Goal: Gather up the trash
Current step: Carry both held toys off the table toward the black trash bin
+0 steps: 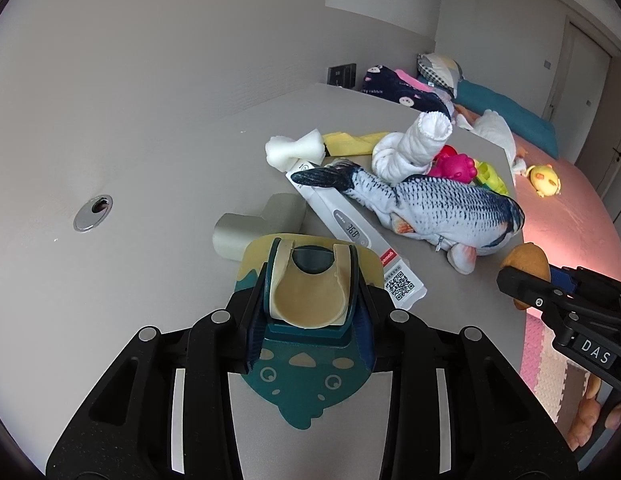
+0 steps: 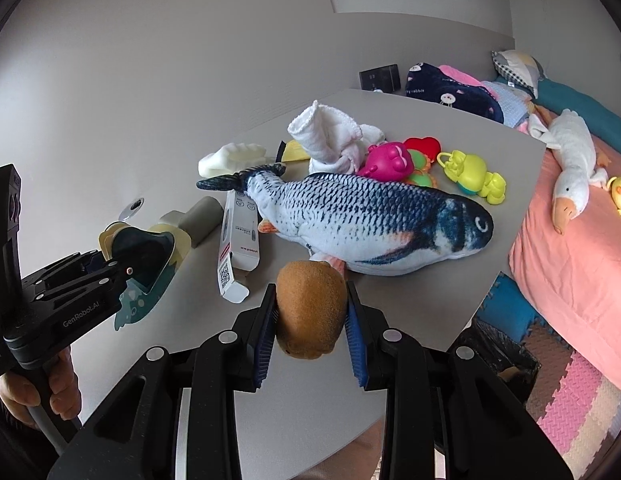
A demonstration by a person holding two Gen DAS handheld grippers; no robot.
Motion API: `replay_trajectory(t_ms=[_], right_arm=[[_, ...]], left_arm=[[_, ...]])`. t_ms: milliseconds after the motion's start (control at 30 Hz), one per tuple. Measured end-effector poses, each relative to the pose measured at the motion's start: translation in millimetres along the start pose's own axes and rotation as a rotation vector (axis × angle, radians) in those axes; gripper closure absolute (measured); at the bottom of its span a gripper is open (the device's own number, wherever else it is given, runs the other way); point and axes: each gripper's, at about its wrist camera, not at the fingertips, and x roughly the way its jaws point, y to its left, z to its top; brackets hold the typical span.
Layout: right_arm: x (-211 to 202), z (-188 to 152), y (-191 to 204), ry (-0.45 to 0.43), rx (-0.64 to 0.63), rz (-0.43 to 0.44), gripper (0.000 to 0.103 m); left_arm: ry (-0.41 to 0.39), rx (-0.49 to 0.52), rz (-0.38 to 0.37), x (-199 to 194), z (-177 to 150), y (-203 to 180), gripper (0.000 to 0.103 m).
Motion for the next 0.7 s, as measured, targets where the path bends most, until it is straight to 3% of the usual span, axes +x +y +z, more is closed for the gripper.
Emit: replay_trajectory(t_ms=[300, 700], right_arm=[[-30, 6, -37, -0.043, 0.041, -0.029, 0.069], [-64, 3, -115, -0.092, 0.159, -0.123, 0.069]], left_arm=[[-0.017, 0.036, -0.047, -7, 16, -43, 0.067], [-0.015, 0.107, -0.151, 4, 36, -118, 0.067]])
